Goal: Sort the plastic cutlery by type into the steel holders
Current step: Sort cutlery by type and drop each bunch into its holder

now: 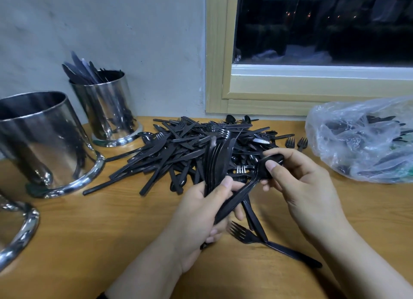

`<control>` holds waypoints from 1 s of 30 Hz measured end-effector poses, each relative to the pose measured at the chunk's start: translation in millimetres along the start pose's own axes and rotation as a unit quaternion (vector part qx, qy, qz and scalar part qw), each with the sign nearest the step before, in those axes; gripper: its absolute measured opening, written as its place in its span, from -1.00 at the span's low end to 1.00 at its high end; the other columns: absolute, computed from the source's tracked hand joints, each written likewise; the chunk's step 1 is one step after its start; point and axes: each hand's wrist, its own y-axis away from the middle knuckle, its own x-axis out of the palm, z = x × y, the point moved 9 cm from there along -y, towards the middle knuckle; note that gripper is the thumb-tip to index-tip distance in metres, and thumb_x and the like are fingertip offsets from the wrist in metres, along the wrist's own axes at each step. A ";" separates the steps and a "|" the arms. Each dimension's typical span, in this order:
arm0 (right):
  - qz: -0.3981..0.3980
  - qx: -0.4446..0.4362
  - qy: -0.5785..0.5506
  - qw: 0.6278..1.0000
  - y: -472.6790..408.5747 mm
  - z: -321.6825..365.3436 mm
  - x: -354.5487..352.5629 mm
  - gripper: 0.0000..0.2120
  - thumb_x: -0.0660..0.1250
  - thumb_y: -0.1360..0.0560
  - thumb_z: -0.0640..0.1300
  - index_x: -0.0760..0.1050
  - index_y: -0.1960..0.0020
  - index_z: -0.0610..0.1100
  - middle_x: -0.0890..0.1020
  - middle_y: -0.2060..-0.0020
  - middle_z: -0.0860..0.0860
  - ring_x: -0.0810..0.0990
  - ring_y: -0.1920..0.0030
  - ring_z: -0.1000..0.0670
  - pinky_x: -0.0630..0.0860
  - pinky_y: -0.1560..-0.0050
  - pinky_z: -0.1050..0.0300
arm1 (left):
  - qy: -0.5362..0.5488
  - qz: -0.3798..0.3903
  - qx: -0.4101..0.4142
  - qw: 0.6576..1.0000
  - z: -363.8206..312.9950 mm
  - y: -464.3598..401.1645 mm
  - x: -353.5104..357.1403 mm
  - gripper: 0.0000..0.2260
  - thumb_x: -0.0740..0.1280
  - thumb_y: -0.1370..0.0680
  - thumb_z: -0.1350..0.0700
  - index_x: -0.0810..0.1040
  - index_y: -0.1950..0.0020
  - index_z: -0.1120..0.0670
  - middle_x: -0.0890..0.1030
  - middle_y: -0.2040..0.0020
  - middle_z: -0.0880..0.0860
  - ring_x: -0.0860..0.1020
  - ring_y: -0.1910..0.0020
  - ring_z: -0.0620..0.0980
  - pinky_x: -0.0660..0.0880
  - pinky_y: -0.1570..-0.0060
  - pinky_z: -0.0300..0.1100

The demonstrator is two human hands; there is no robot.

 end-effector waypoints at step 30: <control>0.268 -0.261 0.234 0.897 47.0 231.9 427.6 -0.83 0.35 -0.59 -0.13 0.63 -0.16 -0.04 0.70 0.05 0.03 0.63 -0.05 -0.02 0.46 -0.03 0.15 | -0.001 -0.407 0.129 0.904 -175.0 303.0 -266.8 -0.67 0.30 -0.67 -0.02 0.47 0.21 0.15 0.20 0.49 0.04 0.16 0.59 -0.04 0.11 0.58 -0.28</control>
